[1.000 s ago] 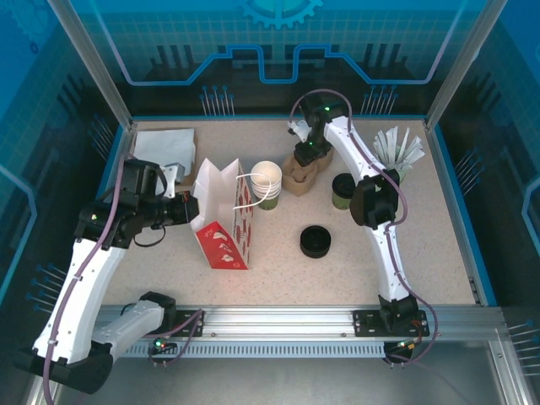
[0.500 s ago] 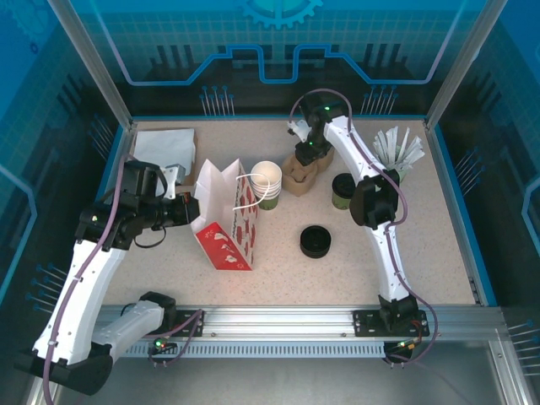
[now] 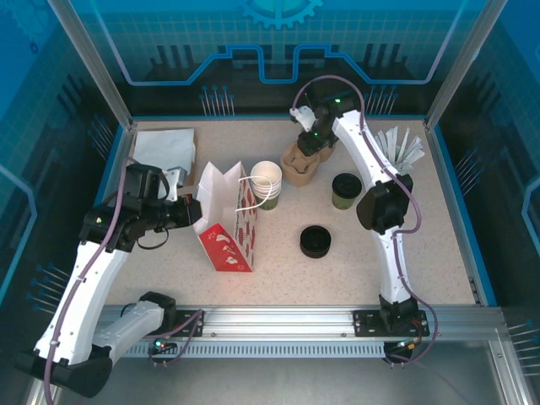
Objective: Pack the takeout coffee
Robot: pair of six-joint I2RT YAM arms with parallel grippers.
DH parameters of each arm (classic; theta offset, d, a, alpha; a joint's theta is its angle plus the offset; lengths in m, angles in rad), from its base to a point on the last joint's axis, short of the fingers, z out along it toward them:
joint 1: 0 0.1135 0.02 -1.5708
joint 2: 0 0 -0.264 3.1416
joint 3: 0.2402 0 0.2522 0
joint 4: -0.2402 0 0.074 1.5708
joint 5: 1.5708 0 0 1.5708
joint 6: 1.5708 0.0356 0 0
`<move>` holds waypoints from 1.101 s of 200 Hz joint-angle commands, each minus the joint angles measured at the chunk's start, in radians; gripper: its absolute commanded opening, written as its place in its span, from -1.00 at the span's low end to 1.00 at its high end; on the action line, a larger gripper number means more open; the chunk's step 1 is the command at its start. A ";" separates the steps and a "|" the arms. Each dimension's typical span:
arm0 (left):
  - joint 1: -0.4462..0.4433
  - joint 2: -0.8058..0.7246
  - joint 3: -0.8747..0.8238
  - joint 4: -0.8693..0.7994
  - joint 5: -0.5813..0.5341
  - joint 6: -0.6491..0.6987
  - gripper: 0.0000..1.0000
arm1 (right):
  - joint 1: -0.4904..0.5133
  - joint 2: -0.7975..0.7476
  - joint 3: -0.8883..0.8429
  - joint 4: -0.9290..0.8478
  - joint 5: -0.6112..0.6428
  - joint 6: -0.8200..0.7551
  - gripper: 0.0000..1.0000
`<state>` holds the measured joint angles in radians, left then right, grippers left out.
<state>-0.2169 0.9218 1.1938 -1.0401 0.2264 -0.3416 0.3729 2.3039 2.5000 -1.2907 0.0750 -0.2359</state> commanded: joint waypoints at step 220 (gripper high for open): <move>0.005 -0.006 -0.018 0.039 0.048 -0.014 -1.00 | 0.010 -0.072 0.014 -0.014 0.048 -0.083 -0.16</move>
<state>-0.2169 0.9298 1.1862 -1.0206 0.2344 -0.3420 0.3733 2.3692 2.4981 -1.3087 0.1017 -0.2562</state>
